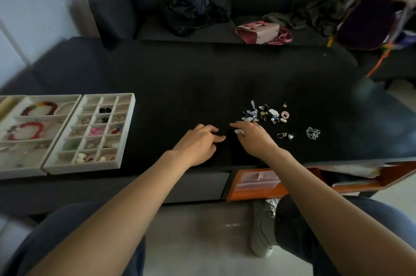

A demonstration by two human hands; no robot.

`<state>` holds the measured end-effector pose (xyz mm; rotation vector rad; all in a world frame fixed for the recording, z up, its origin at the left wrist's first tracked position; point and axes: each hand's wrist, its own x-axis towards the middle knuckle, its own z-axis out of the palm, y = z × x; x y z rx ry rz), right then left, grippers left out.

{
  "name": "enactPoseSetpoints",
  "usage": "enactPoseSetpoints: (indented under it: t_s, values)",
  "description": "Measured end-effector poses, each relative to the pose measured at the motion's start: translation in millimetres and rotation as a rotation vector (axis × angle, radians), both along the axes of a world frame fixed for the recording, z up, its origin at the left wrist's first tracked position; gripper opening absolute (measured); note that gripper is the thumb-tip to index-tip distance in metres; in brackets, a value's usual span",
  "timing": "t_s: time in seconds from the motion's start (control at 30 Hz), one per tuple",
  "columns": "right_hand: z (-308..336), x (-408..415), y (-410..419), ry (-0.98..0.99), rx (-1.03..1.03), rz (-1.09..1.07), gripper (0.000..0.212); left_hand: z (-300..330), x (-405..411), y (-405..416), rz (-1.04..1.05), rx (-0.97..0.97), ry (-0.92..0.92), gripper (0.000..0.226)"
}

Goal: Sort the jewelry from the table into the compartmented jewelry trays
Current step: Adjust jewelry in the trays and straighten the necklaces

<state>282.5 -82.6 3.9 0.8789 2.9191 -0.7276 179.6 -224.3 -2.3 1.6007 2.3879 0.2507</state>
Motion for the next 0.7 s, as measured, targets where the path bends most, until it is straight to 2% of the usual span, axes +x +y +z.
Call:
enactPoseSetpoints:
  t_s: [0.13,0.33,0.43,0.5,0.57,0.63,0.7]
  values:
    - [-9.6,1.6,5.4,0.031,0.059,0.02,0.043,-10.5,3.7,2.1,-0.001,0.088,0.161,0.041]
    - [-10.0,-9.3,7.4,0.094,0.02,-0.005,0.028,-20.6,-2.9,19.3,0.112,0.192,0.208,0.028]
    - [-8.1,-16.0,5.2,0.037,-0.01,0.004,0.022,-15.8,-10.5,21.2,0.218,0.248,0.115,0.024]
    - [-6.0,-20.4,1.3,0.006,-0.059,-0.005,0.013,-10.8,-15.8,17.2,0.303,0.325,-0.065,0.018]
    - [-0.2,-23.9,-7.8,0.067,-0.349,-0.072,0.011,-0.9,-20.5,7.7,0.38,0.429,-0.276,0.014]
    - [11.7,-27.0,-23.4,0.169,-0.82,-0.176,0.017,12.9,-24.7,-6.3,0.46,0.545,-0.498,0.011]
    - [22.7,-32.1,-38.9,0.246,-1.079,-0.187,0.024,27.3,-27.6,-23.7,0.525,0.646,-0.68,0.011]
